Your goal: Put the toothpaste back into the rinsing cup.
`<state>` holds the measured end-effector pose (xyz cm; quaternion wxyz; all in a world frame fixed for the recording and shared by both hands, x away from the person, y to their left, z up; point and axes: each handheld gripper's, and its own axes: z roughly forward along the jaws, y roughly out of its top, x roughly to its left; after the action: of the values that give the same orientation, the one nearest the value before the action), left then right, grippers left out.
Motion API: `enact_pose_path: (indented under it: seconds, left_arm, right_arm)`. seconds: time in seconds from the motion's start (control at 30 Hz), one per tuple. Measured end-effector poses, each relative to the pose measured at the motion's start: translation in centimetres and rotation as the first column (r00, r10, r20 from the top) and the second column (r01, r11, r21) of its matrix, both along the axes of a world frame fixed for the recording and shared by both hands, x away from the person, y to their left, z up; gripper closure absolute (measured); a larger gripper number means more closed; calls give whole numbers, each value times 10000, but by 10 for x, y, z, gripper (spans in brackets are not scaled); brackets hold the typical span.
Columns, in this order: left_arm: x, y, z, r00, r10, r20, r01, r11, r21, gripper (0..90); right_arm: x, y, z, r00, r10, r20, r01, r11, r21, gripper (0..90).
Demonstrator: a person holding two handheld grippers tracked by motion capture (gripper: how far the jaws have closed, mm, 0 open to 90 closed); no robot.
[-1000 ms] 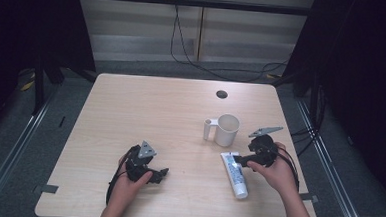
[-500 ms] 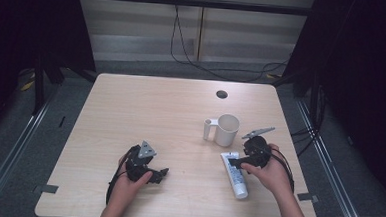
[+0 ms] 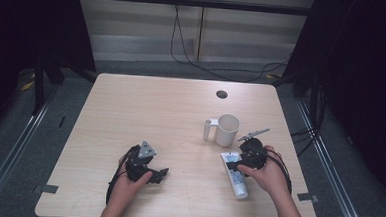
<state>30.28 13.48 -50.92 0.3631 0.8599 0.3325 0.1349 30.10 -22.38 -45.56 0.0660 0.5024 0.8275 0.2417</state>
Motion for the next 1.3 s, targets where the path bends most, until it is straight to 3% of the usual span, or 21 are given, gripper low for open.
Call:
enact_pose_path:
  seconds: [0.2, 0.33, 0.63, 0.8, 1.3]
  left_arm:
    - [0, 0, 0, 10000, 0, 0, 0, 10000, -1, 100]
    - [0, 0, 0, 10000, -2, 0, 2, 10000, 4, 100]
    - [0, 0, 0, 10000, 3, 5, -3, 10000, -7, 100]
    - [0, 0, 0, 10000, -2, 2, 2, 10000, 3, 100]
    - [0, 0, 0, 10000, -4, 1, 4, 10000, 4, 100]
  right_arm:
    - [1, 3, -2, 9997, -81, -247, 79, 10000, -48, 356]
    - [2, 6, -5, 9979, -332, -555, 312, 9988, -367, 384]
    - [3, 10, -8, 9960, -605, -654, 562, 9963, -655, 396]
    - [5, 13, -6, 9910, -937, -951, 860, 9929, -823, 401]
    - [7, 17, -6, 9847, -1361, -1091, 1248, 9866, -1047, 406]
